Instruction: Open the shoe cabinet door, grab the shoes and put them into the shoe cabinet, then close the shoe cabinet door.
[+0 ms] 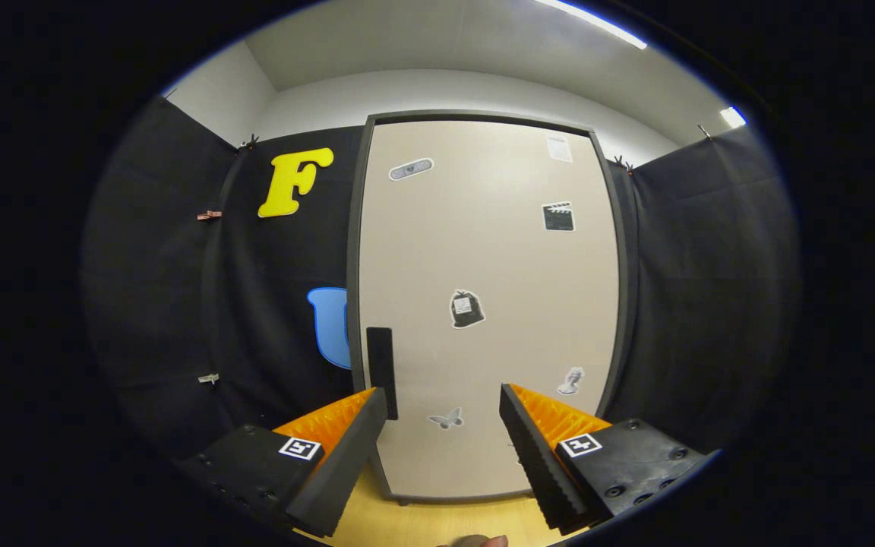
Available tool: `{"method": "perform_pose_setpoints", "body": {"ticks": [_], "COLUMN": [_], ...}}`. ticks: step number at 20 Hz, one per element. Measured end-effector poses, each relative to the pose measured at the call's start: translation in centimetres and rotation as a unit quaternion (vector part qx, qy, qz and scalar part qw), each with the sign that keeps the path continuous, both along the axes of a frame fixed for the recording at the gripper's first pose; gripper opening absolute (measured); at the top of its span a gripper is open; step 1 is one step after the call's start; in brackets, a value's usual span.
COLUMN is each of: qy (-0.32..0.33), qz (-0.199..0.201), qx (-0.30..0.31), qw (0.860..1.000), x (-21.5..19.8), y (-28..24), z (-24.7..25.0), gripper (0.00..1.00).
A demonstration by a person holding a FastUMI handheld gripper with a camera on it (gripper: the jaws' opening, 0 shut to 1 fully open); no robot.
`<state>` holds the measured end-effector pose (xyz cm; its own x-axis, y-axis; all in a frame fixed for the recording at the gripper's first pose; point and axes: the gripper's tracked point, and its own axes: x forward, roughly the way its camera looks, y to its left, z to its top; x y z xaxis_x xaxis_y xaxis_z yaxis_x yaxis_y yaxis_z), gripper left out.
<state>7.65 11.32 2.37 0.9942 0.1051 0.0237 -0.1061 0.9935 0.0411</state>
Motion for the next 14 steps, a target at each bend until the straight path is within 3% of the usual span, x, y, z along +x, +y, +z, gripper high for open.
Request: {"method": "perform_pose_setpoints", "body": {"ticks": [7, 14], "qy": [0.020, 0.040], "qz": [0.021, 0.013], "qx": [0.001, 0.003], "qw": [1.000, 0.999], "x": [7.3, 12.5], "y": [5.0, 6.3], "z": [-2.7, -5.1], "gripper": [0.98, 0.95]}}
